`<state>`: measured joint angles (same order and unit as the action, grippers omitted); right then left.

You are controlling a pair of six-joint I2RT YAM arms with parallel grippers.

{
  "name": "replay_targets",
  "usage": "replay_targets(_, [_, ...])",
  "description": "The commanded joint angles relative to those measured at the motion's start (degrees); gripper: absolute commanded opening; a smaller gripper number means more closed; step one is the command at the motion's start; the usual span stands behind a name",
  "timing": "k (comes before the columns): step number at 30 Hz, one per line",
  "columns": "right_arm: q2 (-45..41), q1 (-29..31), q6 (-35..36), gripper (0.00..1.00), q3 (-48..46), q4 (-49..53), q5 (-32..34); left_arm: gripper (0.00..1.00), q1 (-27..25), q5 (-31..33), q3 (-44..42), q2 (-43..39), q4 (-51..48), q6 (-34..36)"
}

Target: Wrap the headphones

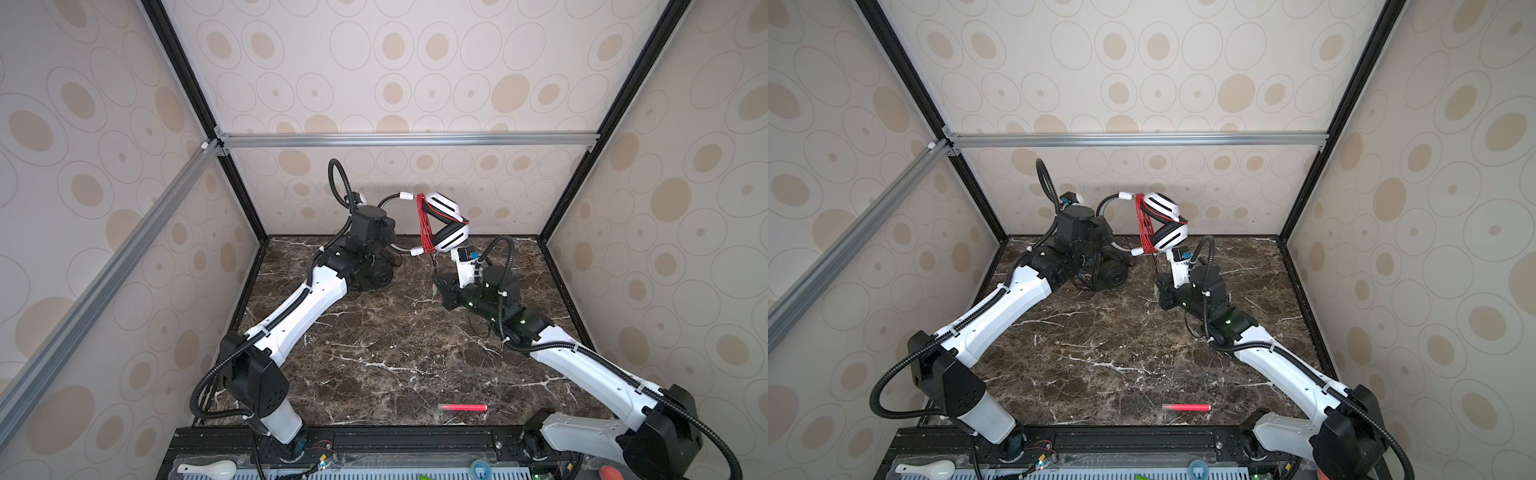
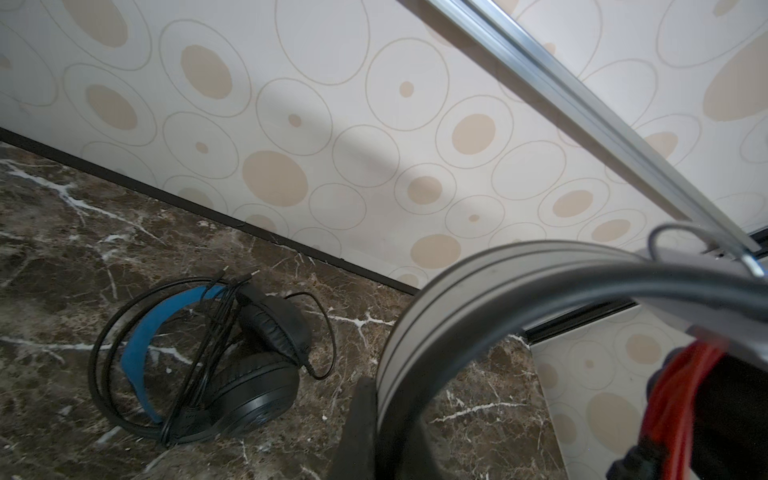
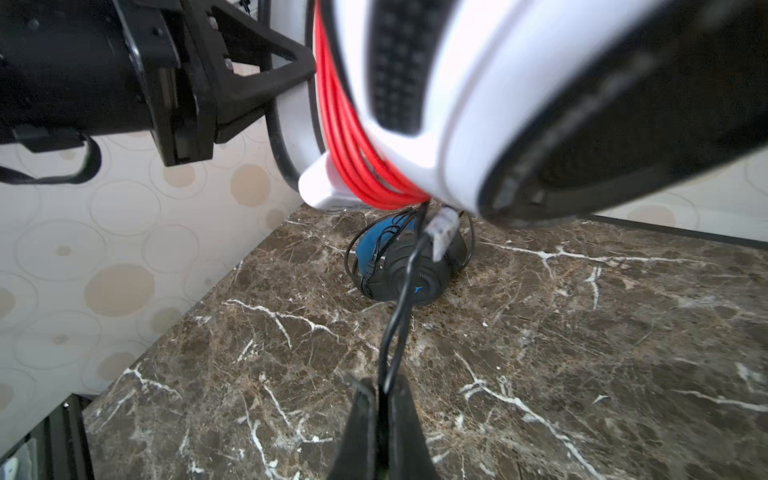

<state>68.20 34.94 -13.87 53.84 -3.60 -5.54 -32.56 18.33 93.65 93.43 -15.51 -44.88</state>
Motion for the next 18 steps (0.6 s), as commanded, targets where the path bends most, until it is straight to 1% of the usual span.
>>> replay_targets(1, [-0.67,1.89,4.12,0.00,2.90,10.68,2.87,0.00,-0.19,7.14,4.88,-2.26,5.21,0.34])
replay_targets(4, [0.61,3.74,6.63,0.00,6.82,15.90,4.73,0.00,-1.41,8.24,6.15,-1.74,1.70,2.64])
replay_targets(7, [3.00,5.34,8.22,0.00,12.47,22.81,5.40,0.00,-3.05,10.79,7.59,-1.42,-1.86,5.65])
replay_targets(10, [4.76,6.36,8.87,0.00,17.50,28.08,4.62,0.00,-4.32,12.64,8.04,-1.49,-4.05,9.08])
replay_targets(13, [7.00,7.06,9.81,0.00,22.84,33.68,4.57,0.00,-4.70,13.38,7.82,-1.36,-6.15,11.91])
replay_targets(18, [9.75,7.60,13.81,0.00,30.52,40.76,4.47,0.00,-4.76,12.63,6.41,-1.83,-8.26,16.33])
